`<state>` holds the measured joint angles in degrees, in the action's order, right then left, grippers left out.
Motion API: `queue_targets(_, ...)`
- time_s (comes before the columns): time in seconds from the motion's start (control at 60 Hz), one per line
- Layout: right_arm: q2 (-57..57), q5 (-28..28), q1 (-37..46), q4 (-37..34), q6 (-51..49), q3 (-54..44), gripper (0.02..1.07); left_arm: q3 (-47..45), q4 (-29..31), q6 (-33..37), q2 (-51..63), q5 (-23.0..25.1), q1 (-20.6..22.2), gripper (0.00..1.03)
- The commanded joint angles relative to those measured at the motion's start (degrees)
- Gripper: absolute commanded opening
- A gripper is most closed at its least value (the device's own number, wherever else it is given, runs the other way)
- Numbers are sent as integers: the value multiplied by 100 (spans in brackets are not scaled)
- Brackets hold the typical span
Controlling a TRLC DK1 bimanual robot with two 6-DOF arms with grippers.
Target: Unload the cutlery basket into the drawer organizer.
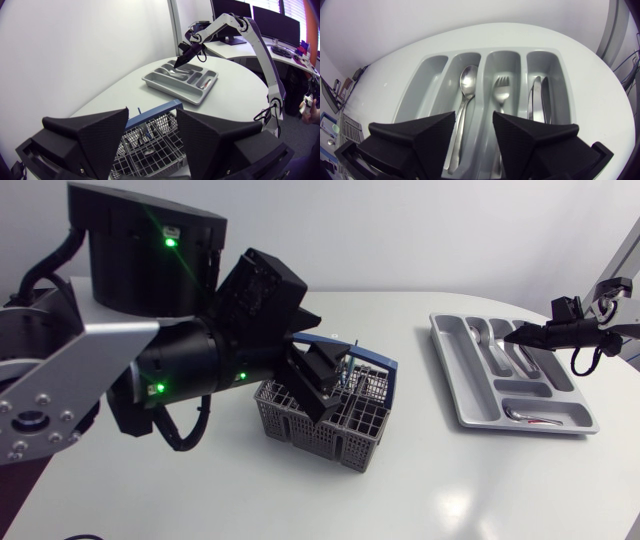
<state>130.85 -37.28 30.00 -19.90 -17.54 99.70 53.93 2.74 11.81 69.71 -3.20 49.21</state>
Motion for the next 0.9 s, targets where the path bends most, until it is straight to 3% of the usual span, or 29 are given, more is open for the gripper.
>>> queue_targets(0.0, -50, 19, -20, 83, 154, -100, 89, -164, 25, 32, -98, 57, 36, 75)
queue_targets(0.383, -885, -43, -117, 250, 49, -856, 89, -225, 86, 23, -212, 57, 89, 75)
queue_targets(0.683, -938, 485, -284, 478, 5, -1040, 88, -366, 130, 5, -397, 39, 124, 75)
queue_targets(0.883, -718, 854, -354, 593, -65, -891, 65, -489, 165, 5, -582, 30, 115, 75)
